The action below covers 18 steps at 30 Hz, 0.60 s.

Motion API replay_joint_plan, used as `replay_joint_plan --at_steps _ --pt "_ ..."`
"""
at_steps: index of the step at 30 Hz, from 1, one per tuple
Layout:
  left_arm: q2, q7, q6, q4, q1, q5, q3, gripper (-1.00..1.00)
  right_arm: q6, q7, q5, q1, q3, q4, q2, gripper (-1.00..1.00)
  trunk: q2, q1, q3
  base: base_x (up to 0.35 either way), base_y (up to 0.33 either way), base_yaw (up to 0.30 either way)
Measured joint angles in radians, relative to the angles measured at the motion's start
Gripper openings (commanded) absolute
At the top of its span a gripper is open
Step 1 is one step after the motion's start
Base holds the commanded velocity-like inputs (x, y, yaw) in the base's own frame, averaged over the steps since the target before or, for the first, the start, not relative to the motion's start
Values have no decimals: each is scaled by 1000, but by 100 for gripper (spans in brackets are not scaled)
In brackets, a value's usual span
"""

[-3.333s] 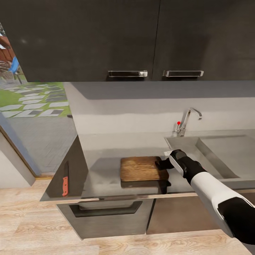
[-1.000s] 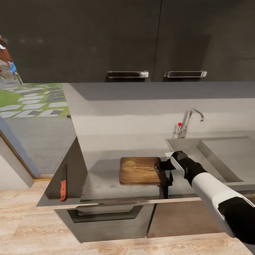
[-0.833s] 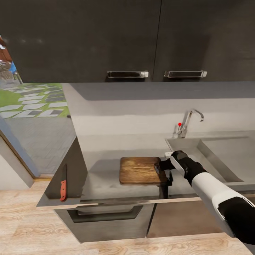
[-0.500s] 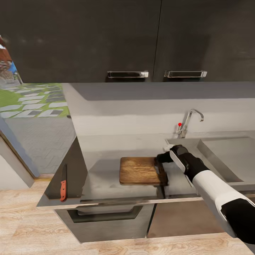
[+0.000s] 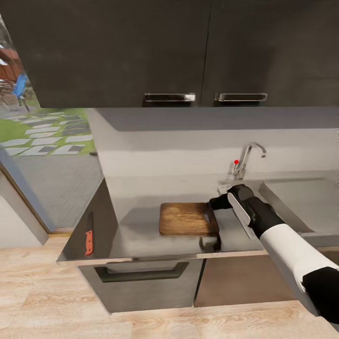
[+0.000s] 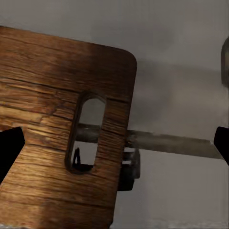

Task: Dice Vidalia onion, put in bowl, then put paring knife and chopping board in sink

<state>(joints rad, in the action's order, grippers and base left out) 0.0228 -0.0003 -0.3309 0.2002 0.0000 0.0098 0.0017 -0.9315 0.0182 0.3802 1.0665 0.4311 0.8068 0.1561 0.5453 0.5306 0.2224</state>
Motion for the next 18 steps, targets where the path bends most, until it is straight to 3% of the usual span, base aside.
replay_joint_plan --at_steps 18 --pt "0 0 0 0 0 0 0 100 3 -4 -1 0 2 -12 -2 100 0 0 0 -337 0 0"
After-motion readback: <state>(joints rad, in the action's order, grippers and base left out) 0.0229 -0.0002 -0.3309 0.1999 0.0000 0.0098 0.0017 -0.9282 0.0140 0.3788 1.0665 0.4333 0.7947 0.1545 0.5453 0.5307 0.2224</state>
